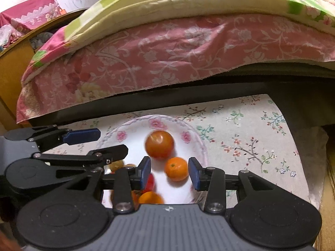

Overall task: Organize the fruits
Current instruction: 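Carry the large tomato and tangerine over the white plate and open both tools, then move both tools back to the last cherry tomato and brown fruit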

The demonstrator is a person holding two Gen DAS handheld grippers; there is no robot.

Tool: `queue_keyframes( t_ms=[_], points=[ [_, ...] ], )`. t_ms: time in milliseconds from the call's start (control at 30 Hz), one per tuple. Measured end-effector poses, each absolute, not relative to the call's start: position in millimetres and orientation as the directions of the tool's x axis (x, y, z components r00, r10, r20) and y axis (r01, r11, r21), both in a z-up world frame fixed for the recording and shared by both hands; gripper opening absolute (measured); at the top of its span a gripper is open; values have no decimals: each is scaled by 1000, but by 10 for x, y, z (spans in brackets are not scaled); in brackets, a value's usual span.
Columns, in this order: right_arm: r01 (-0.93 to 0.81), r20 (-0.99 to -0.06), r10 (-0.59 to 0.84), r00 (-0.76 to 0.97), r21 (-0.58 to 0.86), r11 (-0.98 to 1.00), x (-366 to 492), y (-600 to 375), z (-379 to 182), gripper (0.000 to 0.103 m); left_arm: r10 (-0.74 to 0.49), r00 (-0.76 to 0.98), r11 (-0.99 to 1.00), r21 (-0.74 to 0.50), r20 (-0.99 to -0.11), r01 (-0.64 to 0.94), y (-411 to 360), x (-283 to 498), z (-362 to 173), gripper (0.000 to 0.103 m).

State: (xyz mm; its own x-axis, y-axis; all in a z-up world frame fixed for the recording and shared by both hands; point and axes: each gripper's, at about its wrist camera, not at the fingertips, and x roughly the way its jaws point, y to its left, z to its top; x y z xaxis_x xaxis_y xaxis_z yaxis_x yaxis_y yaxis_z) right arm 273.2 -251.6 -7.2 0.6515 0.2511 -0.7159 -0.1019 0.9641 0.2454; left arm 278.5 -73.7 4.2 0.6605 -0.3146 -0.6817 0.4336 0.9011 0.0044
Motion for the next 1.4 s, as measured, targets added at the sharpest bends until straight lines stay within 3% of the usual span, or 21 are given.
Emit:
queue_keyframes(
  t_ms=[267,667,867,1067,1400],
  points=[
    [-151,-713,288,640,250,956,2338,-2287,105,40,-327,623,896,-22,-710,444,-495,2324,98,65],
    [-173,-775,296,559,240,955,1891,-2104,-54,41,-314,535,863,-1,-784,505,-401,1878,-258,63],
    [-204,-774,322,546,250,946,1927,-2013,-74,41,-301,517,856,12,-801,517,-444,1924,-455,55],
    [-217,-788,332,519,255,942,1961,-1980,-163,41,-293,495,850,14,-818,527,-473,1894,-593,42],
    [-245,-798,354,487,265,933,1976,-1915,-266,41,-298,491,845,14,-819,535,-357,1716,-482,40]
  ],
)
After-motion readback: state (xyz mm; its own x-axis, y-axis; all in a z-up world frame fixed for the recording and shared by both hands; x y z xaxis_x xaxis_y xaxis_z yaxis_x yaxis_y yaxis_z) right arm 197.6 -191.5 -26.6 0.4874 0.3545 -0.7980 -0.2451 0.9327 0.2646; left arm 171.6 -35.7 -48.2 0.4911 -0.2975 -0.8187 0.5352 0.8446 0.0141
